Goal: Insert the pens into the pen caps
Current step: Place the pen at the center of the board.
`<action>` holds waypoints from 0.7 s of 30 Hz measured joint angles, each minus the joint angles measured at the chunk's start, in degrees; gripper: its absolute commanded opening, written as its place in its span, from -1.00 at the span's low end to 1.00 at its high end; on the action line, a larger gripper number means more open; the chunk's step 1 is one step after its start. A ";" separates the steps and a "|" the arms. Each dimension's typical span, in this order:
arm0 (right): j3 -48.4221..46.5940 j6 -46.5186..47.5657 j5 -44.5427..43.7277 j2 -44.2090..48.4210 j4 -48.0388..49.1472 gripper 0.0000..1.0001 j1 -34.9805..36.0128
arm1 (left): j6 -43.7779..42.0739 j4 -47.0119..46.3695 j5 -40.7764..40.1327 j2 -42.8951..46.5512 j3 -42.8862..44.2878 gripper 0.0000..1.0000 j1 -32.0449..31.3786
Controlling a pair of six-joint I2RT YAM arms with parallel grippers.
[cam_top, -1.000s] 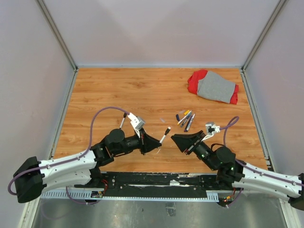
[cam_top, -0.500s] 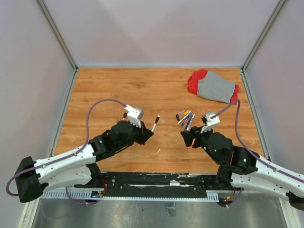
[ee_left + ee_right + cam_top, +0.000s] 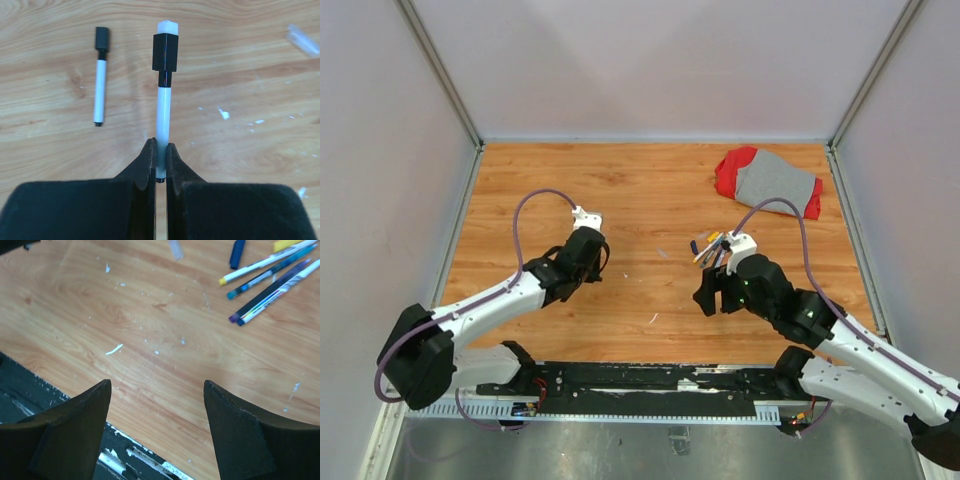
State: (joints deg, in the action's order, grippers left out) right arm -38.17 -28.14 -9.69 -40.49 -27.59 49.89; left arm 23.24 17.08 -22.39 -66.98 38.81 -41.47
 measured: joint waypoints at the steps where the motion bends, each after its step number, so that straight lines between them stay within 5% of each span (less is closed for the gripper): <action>1: 0.59 -0.04 1.29 -0.17 0.22 0.52 0.00 | -0.83 -0.04 -0.24 -0.79 0.00 -0.99 1.07; 21: 3.61 -0.11 11.61 -4.59 3.91 0.56 0.00 | -11.61 -8.00 1.75 -14.01 -0.52 -0.99 9.97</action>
State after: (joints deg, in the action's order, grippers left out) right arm -34.57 -28.25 1.91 -45.08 -23.68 49.89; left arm 11.64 9.08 -20.64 -80.99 38.28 -31.51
